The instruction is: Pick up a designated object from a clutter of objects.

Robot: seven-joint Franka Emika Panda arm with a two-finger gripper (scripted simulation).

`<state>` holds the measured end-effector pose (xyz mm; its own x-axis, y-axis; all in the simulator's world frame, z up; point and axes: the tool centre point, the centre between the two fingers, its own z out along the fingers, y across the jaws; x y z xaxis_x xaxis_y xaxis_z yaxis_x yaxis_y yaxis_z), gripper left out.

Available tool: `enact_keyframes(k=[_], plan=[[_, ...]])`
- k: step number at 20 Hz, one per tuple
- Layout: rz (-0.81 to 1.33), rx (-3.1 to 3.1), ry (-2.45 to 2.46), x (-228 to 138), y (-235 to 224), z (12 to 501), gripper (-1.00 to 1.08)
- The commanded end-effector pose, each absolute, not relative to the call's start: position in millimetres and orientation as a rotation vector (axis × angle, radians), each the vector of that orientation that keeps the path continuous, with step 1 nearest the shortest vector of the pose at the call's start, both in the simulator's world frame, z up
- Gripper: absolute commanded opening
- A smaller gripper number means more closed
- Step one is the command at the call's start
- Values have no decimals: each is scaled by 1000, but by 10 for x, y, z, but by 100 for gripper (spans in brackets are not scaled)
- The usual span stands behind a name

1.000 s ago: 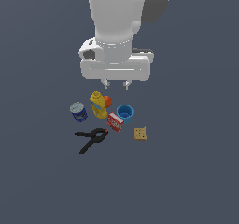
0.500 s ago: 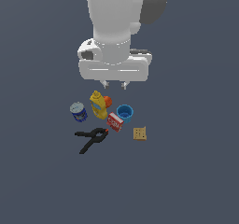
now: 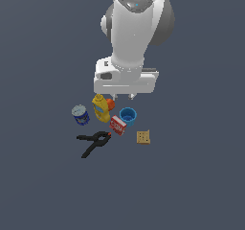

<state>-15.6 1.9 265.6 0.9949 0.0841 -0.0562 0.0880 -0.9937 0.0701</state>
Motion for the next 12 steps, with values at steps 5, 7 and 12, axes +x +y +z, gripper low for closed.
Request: enact_keyframes(k=[5, 7, 12], plan=[[-193, 2930, 475, -393, 249, 2004, 28], [-229, 2879, 594, -494, 330, 1794, 28], [-297, 2768, 838, -729, 496, 1389, 28]])
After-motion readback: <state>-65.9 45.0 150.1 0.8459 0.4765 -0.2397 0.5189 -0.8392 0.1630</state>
